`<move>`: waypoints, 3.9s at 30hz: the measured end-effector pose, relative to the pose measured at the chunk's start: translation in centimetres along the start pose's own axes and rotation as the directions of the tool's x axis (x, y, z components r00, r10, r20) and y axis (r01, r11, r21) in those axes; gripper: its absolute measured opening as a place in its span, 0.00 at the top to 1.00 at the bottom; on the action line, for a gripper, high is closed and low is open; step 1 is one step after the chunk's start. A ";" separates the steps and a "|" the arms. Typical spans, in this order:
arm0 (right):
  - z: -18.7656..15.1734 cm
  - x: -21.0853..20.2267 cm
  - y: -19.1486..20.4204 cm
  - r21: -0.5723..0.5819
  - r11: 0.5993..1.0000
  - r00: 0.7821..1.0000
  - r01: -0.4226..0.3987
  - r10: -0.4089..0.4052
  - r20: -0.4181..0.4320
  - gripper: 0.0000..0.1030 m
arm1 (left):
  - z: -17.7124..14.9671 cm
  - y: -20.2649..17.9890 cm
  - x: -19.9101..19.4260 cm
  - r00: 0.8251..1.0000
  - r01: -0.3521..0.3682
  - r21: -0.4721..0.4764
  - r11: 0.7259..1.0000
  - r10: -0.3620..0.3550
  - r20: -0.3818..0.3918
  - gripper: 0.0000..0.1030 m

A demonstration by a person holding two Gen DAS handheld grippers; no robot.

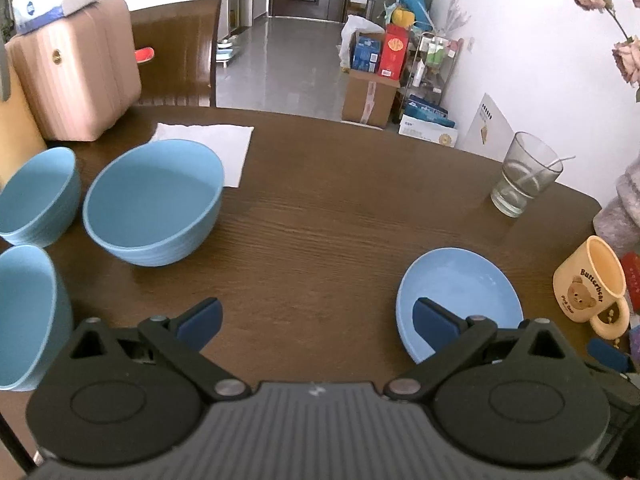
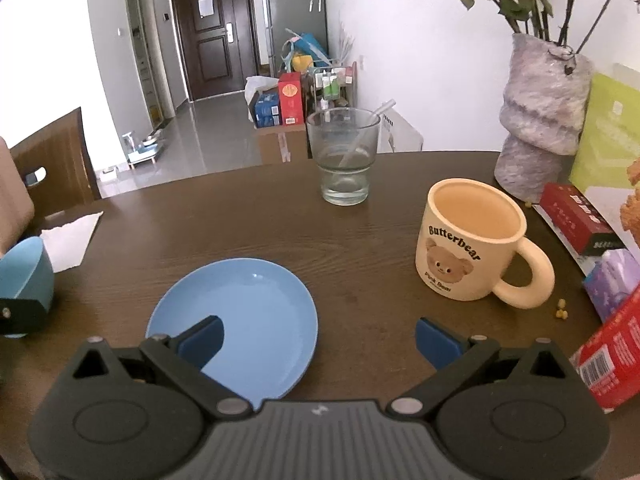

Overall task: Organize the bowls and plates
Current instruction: 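Move both grippers toward the second light-blue plate beside the mug, then close both grippers on the rim of the second blue plate, then lift the second blue plate with both grippers and carry it to the stack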

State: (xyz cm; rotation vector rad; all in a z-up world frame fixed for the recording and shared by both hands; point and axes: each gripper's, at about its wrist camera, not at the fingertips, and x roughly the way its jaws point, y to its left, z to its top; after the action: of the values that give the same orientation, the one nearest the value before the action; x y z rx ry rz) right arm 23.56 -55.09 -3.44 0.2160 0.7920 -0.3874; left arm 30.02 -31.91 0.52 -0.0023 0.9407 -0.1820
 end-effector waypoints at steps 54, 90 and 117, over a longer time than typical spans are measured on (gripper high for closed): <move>1.1 7.4 -1.6 0.041 0.994 0.986 -0.104 0.109 -0.125 0.79 | -0.9 -5.7 9.9 0.991 0.021 0.055 0.998 -0.013 -0.133 0.68; 1.1 6.5 -1.9 0.079 0.981 0.981 -0.176 0.182 -0.071 0.94 | -1.5 -7.2 8.0 0.996 0.049 0.132 0.990 -0.039 -0.082 0.91; 0.2 -5.7 1.9 0.008 0.985 0.984 -0.170 0.169 0.057 0.94 | -3.0 -2.7 -3.1 0.997 0.077 0.138 0.987 -0.077 -0.005 0.91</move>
State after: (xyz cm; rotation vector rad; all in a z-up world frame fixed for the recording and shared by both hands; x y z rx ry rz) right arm 20.85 -51.95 0.90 0.2817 0.7097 -0.2370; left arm 25.38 -33.83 1.41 0.0892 0.9267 -0.3187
